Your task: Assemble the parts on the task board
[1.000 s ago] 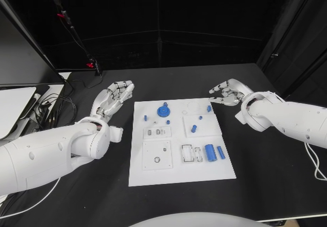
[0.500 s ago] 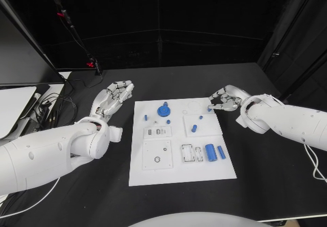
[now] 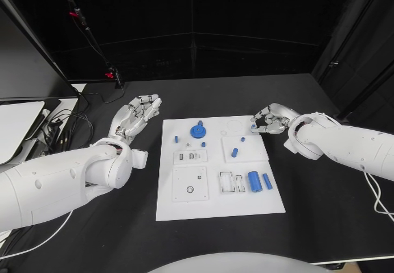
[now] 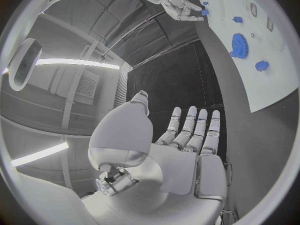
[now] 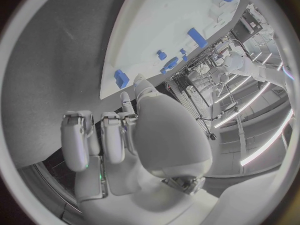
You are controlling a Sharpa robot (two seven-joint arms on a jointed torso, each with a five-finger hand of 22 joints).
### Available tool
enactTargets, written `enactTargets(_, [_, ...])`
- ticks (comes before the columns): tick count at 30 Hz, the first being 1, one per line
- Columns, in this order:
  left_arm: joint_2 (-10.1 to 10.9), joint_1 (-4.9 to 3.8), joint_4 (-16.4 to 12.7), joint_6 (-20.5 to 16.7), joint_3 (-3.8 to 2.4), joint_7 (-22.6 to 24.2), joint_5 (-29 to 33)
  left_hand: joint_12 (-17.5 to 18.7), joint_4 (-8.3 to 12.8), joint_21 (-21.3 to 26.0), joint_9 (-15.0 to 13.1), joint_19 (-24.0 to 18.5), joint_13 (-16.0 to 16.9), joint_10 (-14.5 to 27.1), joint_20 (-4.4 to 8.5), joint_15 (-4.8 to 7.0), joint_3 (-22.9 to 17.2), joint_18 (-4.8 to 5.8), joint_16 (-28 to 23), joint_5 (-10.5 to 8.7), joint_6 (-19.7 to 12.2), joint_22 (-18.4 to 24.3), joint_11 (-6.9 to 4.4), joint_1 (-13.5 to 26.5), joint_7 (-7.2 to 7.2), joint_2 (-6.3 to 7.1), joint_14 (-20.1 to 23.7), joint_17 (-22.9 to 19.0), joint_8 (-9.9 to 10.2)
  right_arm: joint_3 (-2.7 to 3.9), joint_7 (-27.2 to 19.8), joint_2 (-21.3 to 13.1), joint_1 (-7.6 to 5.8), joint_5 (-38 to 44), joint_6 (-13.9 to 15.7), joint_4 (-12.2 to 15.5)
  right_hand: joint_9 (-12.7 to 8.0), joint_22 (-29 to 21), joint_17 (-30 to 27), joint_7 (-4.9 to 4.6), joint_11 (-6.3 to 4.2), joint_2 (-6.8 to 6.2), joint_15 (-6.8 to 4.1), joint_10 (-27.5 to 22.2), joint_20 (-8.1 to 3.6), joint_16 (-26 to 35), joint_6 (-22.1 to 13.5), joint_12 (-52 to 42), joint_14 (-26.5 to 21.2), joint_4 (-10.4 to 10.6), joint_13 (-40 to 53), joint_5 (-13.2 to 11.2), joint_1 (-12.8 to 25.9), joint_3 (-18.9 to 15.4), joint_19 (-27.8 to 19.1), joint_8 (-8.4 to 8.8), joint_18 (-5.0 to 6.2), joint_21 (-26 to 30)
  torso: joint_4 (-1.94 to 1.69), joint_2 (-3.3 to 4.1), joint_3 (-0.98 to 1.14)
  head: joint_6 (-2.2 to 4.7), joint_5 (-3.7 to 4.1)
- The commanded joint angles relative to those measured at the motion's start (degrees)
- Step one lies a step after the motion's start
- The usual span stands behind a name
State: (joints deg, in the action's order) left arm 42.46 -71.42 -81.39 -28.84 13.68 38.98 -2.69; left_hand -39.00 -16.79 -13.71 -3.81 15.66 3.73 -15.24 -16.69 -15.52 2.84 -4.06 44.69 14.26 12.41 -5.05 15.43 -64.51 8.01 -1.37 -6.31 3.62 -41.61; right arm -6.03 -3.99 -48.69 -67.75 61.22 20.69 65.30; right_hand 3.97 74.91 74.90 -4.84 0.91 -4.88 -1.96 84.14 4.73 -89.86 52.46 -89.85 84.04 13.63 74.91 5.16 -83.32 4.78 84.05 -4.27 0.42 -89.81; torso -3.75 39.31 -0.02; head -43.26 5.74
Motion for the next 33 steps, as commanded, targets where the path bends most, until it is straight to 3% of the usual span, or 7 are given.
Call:
enactTargets(1, [0.0,-0.08,-0.1,0.5,-0.05,14.1,-0.3,-0.3,0.1,-0.2,0.1,-0.5,0.0,-0.2,-0.05,-0.07,0.1,-0.45,0.2,0.22,0.3,-0.1,0.03,0.1,9.13,-0.58,-0.5,0.1,0.3,0.04,1.1,0.2,-0.06,1.1,-0.6,-0.2,0.1,15.1,15.1,-0.07,-0.4,-0.09,-0.34,5.9,-0.42,-0.1,0.0,-0.1,6.0,0.0,15.1,0.2,-0.5,0.1,5.9,0.02,-0.42,-0.2,-0.1,0.01,0.01,0.08,0.22])
enactTargets(9, [0.1,-0.08,-0.1,0.4,-0.05,14.1,-0.3,-0.3,0.1,-0.2,0.1,-0.5,0.0,-0.2,-0.05,-0.07,0.1,-0.45,0.2,0.22,0.3,-0.1,0.03,0.1,9.13,-0.58,-0.5,0.1,0.3,0.04,1.9,0.3,-0.04,1.9,-1.2,-0.1,0.1,15.1,15.1,0.0,-0.44,0.04,-0.39,5.9,-0.51,-0.1,0.4,-0.1,6.0,-0.3,15.1,0.6,-1.0,0.3,5.9,-0.05,-0.42,-0.2,-0.1,0.05,0.06,-0.07,0.06])
enactTargets(13, [0.1,-0.08,0.0,0.4,-0.05,14.1,-0.3,-0.3,0.1,-0.2,0.1,-0.5,0.0,-0.2,-0.05,-0.07,0.1,-0.45,0.2,0.22,0.3,-0.1,0.03,0.1,9.13,-0.58,-0.5,0.1,0.3,0.04,2.3,0.4,-0.04,2.1,-1.3,0.0,0.1,15.1,15.1,-0.04,-0.44,0.33,-0.41,5.9,-0.55,-0.1,0.6,-0.1,6.0,-0.5,15.1,1.1,-1.5,0.6,5.9,-0.08,-0.42,-0.2,-0.03,0.04,0.06,0.04,-0.52])
enactTargets(20, [0.0,-0.07,0.0,0.4,-0.05,14.2,-0.3,-0.3,0.1,-0.2,0.1,-0.5,0.0,-0.2,-0.05,-0.07,0.1,-0.45,0.2,0.22,0.3,-0.1,0.03,0.1,9.13,-0.58,-0.5,0.1,0.3,0.04,2.8,0.6,-0.04,2.2,-1.8,-0.1,0.1,15.1,15.1,-0.05,-0.42,0.51,-0.4,5.9,-0.57,-0.1,0.7,-0.1,6.0,-0.6,15.1,1.4,-1.7,0.7,5.9,-0.08,-0.42,-0.2,0.0,0.04,-0.03,-0.35,-0.24])
enactTargets(33, [0.1,-0.08,-0.1,0.3,-0.05,14.1,-0.3,-0.3,0.1,-0.2,0.1,-0.5,0.0,-0.3,-0.05,-0.07,0.2,-0.44,0.2,0.23,0.4,-0.1,0.03,0.1,9.13,-0.62,-0.5,0.1,0.3,0.04,4.1,1.0,-0.03,2.7,-2.3,-0.2,0.2,15.1,15.1,-0.14,-0.3,0.96,-0.32,5.9,-0.55,-0.1,1.1,-0.1,6.0,-1.0,15.1,1.8,-2.2,1.0,5.9,-0.15,-0.42,-0.2,-0.02,0.01,0.01,-0.56,-0.29])
